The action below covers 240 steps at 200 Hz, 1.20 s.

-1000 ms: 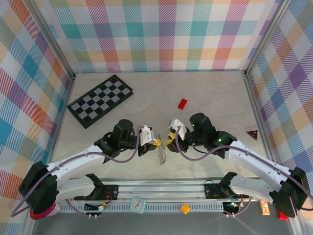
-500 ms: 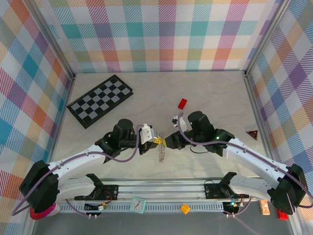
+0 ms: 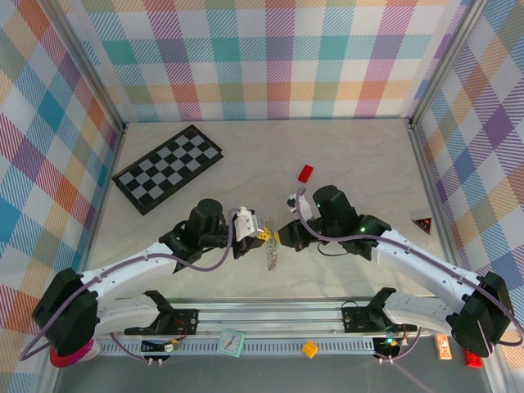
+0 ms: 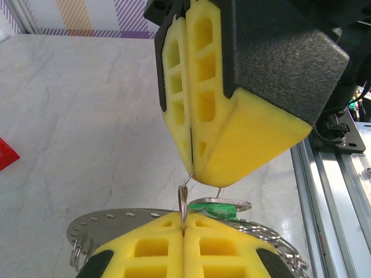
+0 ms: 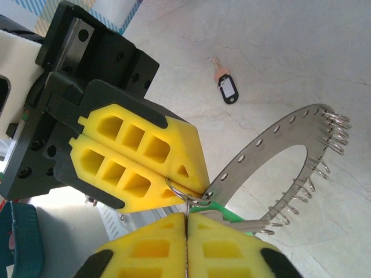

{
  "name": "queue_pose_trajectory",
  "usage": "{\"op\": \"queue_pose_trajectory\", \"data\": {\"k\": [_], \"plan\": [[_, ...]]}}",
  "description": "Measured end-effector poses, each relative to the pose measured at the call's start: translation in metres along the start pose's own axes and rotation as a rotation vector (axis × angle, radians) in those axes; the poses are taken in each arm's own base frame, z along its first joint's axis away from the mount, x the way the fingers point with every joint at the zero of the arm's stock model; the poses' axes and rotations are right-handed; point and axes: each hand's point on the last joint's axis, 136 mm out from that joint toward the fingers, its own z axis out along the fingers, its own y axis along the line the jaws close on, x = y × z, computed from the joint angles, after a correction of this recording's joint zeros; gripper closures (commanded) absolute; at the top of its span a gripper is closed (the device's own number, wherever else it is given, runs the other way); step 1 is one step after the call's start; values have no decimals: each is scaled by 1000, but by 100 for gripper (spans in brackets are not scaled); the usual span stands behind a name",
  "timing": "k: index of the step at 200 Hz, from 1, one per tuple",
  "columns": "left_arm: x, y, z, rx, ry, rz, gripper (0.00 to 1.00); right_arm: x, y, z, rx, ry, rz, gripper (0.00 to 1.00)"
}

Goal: Put the keys on the keyring

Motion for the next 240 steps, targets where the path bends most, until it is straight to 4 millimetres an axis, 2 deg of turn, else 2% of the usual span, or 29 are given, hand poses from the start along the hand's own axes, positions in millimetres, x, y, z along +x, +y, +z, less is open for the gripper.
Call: {"op": "queue_pose_trajectory", "data": {"k": [13,96,147,182,202,219,240], "plan": [[0,0,0,0,1,-1,100,0,-1,0,8,-1,0,100],[1,1,0,-7,0,-2,100,1,-16,0,91,-9,-14,100],[7,2,4,-4,14,-23,100,7,-26,10,108,33,-22,100],[8,2,5,-3,2,-26,100,8,-29,9,120,40,-54,78],[6,1,5,-1,-12,-19,100,5,-36,2,154,23,-85,61],[4,2,5,-1,-22,-17,100,-3,-34,-6,158,-20,-163,57],[1,1,5,2,-37,-18,100,-7,-19,-17,103,-94,-337,56]]}}
